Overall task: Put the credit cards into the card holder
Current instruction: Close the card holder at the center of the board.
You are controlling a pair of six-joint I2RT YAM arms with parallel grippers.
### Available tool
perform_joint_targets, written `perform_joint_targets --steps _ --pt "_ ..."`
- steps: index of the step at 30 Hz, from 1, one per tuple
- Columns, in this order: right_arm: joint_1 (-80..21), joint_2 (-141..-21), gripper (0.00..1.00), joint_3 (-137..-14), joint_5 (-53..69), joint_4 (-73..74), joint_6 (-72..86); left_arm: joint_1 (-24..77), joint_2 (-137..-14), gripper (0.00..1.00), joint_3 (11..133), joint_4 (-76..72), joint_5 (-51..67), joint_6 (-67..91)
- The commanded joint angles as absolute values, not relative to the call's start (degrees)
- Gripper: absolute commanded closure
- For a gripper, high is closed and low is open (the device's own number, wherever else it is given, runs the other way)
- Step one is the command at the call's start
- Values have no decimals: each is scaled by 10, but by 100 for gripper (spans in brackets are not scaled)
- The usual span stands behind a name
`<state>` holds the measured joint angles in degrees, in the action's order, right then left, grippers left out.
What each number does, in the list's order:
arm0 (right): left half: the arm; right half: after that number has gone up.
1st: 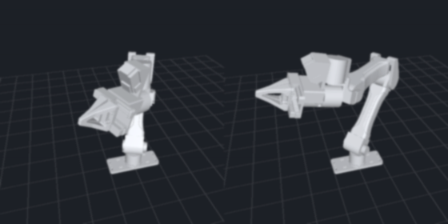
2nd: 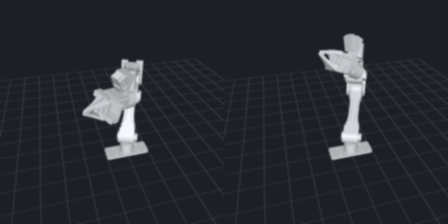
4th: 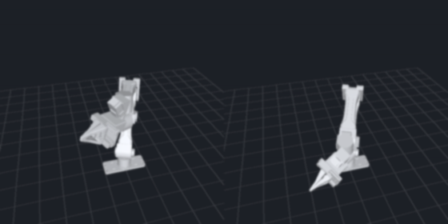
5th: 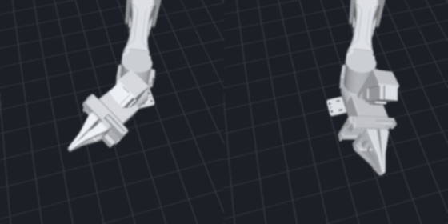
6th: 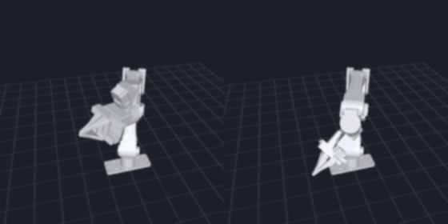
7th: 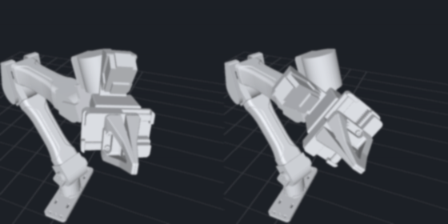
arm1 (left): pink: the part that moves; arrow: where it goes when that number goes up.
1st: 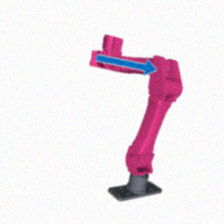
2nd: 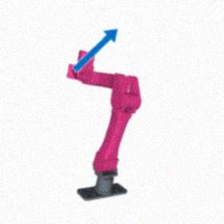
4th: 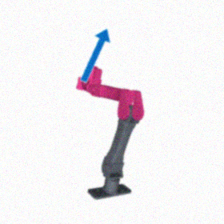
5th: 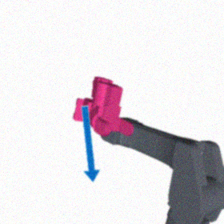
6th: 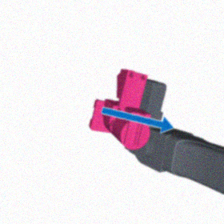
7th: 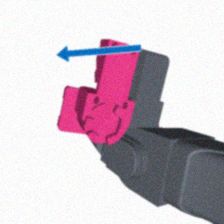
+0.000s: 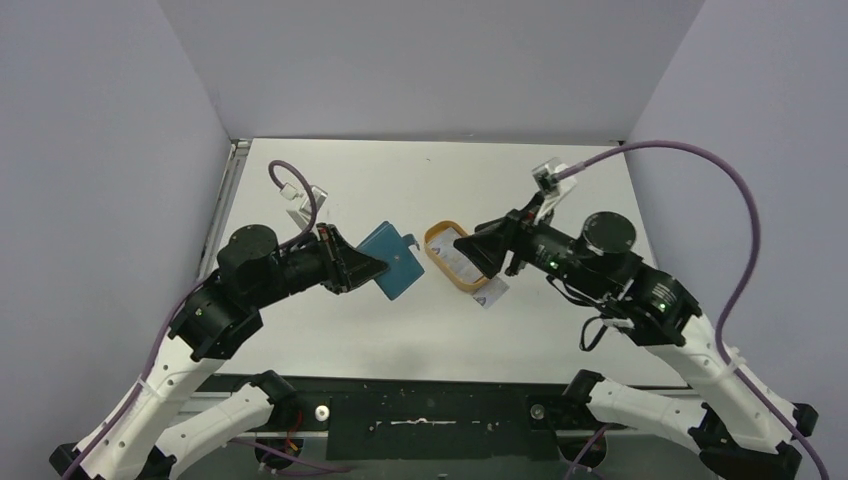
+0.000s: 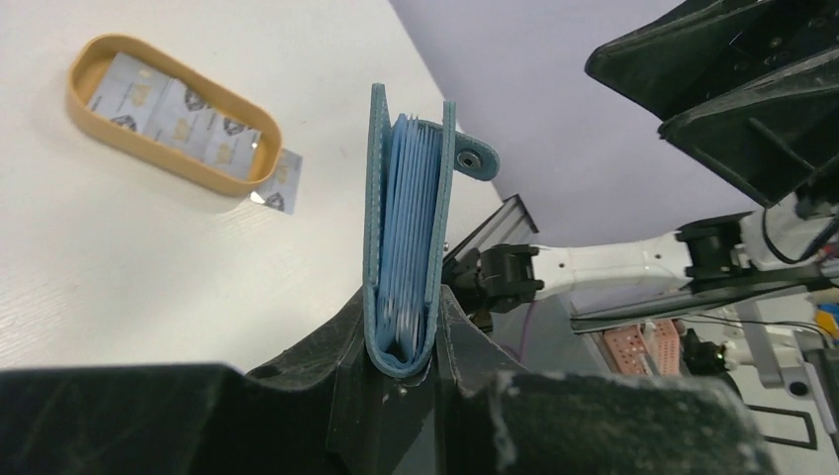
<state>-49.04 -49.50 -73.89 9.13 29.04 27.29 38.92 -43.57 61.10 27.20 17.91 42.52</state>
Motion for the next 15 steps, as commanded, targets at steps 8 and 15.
perform_joint_targets --steps 8,15 --pt "-555 -645 44 -774 44 251 259 393 -455 100 656 336 141 388" --pt "-566 -665 52 -776 30 237 253 393 -451 100 653 344 141 385"
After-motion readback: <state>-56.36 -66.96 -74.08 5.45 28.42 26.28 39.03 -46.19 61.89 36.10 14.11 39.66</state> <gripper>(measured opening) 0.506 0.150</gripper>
